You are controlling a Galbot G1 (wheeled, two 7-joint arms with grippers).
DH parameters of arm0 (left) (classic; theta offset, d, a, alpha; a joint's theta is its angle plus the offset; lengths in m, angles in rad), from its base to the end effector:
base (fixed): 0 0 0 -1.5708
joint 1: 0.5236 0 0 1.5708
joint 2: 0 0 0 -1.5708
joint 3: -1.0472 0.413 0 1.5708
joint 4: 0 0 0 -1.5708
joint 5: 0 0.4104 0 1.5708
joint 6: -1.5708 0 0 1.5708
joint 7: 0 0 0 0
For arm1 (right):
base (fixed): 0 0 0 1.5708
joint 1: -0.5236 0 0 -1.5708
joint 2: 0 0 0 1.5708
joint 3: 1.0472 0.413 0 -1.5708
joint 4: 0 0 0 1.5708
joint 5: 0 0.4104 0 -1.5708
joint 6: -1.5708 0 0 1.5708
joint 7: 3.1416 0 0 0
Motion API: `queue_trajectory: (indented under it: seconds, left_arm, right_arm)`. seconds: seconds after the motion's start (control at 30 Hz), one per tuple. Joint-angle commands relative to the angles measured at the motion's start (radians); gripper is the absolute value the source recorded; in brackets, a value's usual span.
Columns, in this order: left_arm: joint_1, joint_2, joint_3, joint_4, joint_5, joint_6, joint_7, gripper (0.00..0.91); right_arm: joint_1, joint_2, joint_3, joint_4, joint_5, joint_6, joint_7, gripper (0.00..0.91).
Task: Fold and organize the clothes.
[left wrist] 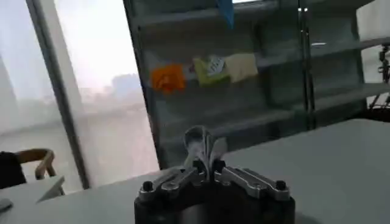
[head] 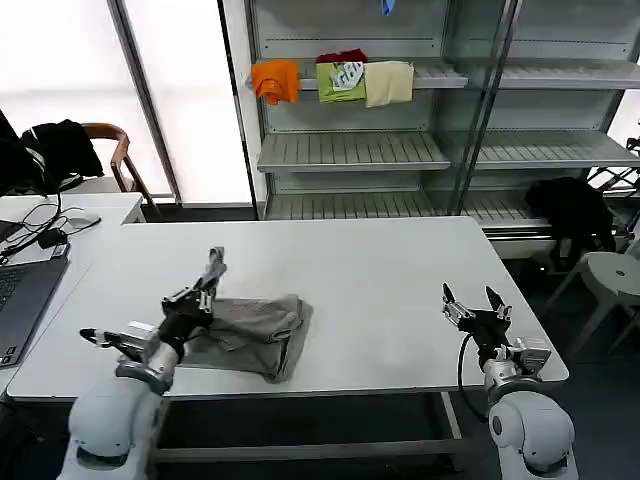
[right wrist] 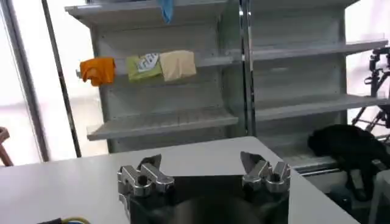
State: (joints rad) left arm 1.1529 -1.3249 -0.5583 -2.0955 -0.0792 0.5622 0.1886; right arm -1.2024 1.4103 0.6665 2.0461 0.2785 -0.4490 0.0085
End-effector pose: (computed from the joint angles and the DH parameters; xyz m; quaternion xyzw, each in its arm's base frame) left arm 0.3321 0.0624 -0.2345 -0.0991 -0.9886 -0.0814 0.0790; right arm 0.3238 -0.0873 -0.2673 -0.0147 -0.9975 -0.0421 0.0552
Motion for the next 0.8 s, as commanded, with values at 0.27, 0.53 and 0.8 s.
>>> queue_trajectory:
  seconds: [0.27,0.53,0.8]
  left_arm:
    - [-0.035,-0.09,0.246,0.202,0.026,0.016,-0.092,0.02]
    - [-0.033,-0.087,0.273,0.24,0.08,0.015,-0.065,0.04]
    - [-0.019,-0.082,0.297,0.214,0.093,0.015,-0.063,0.907]
  right_arm:
    - [0.006,0.001,0.001,-0.031,-0.008,0.01,-0.003,0.907]
    - [0.018,0.003,-0.002,-0.065,-0.013,0.021,-0.004,0.907]
    - [0.031,0.011,-0.008,-0.087,-0.017,0.021,-0.003,0.907]
